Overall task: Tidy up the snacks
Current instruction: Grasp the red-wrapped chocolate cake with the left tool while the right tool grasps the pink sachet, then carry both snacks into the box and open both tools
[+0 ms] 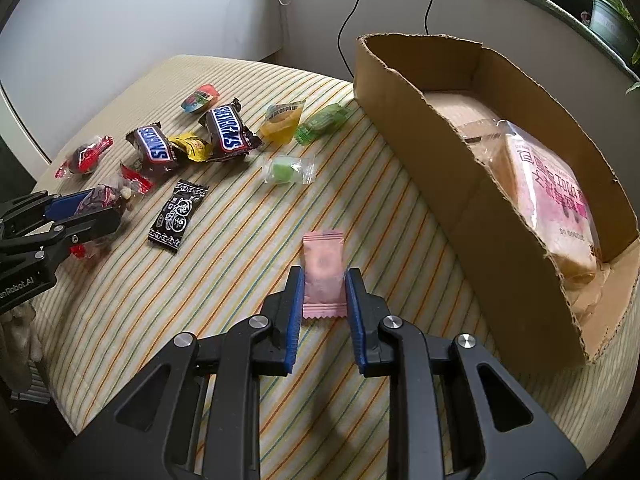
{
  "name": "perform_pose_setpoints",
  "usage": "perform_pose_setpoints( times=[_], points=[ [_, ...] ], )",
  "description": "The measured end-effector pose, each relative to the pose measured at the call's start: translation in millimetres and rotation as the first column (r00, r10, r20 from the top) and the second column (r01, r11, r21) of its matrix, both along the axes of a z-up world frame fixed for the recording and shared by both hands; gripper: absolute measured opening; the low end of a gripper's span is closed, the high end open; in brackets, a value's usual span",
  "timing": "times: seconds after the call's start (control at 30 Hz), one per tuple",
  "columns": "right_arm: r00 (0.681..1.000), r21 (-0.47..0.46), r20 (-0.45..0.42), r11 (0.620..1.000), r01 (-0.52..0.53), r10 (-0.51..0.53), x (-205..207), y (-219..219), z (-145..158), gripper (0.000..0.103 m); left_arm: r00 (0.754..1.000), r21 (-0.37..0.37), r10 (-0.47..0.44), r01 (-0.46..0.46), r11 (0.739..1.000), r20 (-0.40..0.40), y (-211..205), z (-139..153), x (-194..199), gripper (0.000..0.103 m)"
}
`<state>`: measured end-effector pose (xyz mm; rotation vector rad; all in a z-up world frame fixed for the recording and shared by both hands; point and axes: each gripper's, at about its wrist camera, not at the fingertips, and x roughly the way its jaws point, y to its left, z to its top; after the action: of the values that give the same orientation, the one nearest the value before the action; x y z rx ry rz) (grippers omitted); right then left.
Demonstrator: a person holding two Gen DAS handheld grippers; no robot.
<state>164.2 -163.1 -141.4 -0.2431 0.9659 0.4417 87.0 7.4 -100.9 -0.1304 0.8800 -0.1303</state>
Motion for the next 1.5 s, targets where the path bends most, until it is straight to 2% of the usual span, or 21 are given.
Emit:
perform_pose_setpoints(
  times=[0.33, 0.8, 1.1, 1.5],
  points=[
    [0.999, 0.051, 0.039, 0.999, 0.002, -0.004, -9.5, -9.3, 22.2, 0.022, 0.997, -0.017, -0.035, 0.037, 0.999, 0.07, -12.3, 28.9, 3.0, 0.035],
    [0.99, 0.097, 0.125, 0.994, 0.053, -0.065, 3.5, -47.8, 69.5, 0.022, 0.978, -0.003, -0.141, 0.143, 0.99, 0.153, -66.3, 63.7, 56.5, 0.035],
    [0.981, 0.106, 0.14, 0.987, 0.123, -0.137, 25.7, -85.2, 83.7, 0.022, 0.967, -0.011, -0.198, 0.202, 0.979, 0.158, -101.7, 70.8, 95.1, 0.035],
    [0.969, 0.097, 0.128, 0.975, 0.199, -0.21, 60.8, -120.9, 79.7, 0.022, 0.958, -0.006, -0.251, 0.254, 0.967, 0.141, -143.1, 67.1, 134.1, 0.035]
  ],
)
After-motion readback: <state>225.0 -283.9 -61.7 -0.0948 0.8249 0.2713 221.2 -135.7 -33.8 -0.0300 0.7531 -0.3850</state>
